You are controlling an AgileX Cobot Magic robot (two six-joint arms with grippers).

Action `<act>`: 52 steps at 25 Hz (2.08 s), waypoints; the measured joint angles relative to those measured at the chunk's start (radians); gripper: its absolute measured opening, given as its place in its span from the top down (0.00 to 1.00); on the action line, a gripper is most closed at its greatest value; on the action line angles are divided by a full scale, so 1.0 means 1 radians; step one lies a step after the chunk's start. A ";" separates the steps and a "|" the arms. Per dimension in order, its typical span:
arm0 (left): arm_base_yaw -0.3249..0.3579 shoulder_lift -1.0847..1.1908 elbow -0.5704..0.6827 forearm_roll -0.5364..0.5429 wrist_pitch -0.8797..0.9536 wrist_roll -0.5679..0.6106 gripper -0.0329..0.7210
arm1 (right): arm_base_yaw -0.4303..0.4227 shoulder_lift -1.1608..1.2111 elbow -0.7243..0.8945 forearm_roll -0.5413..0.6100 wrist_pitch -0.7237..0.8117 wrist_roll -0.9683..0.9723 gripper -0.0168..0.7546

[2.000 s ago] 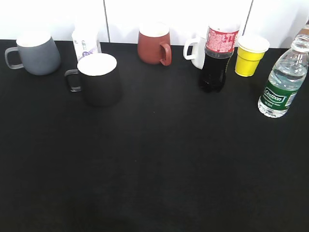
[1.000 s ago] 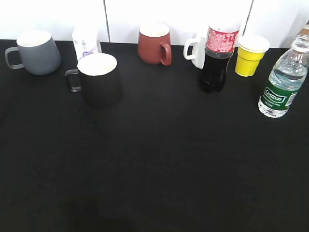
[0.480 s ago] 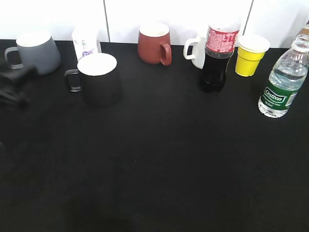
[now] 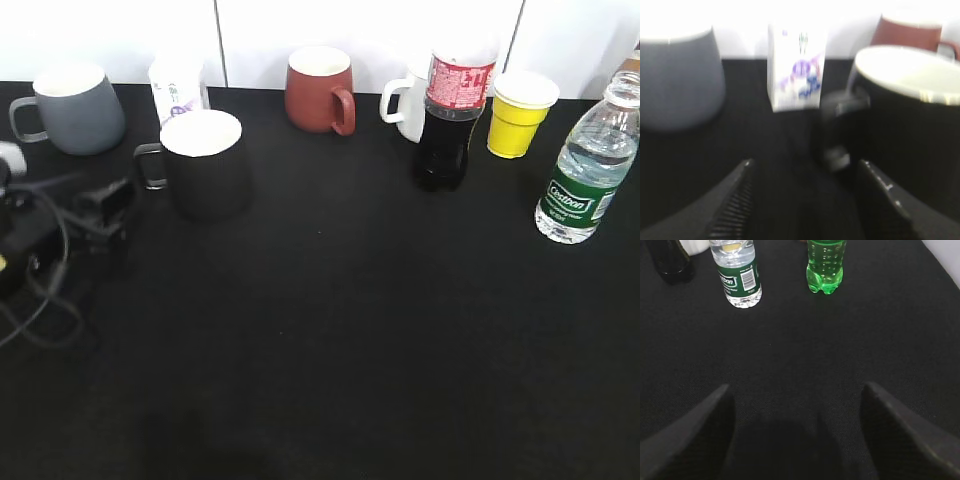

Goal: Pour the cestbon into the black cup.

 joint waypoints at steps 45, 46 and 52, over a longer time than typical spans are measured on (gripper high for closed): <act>0.030 0.108 -0.232 0.266 0.050 -0.077 0.90 | 0.000 0.000 0.000 0.000 -0.001 0.000 0.21; 0.030 0.108 -0.212 0.274 0.051 -0.103 0.90 | 0.000 0.000 0.000 0.000 -0.001 0.000 0.21; -0.007 -0.068 -0.192 0.414 0.057 -0.128 0.90 | 0.000 0.000 0.000 0.000 -0.001 0.000 0.21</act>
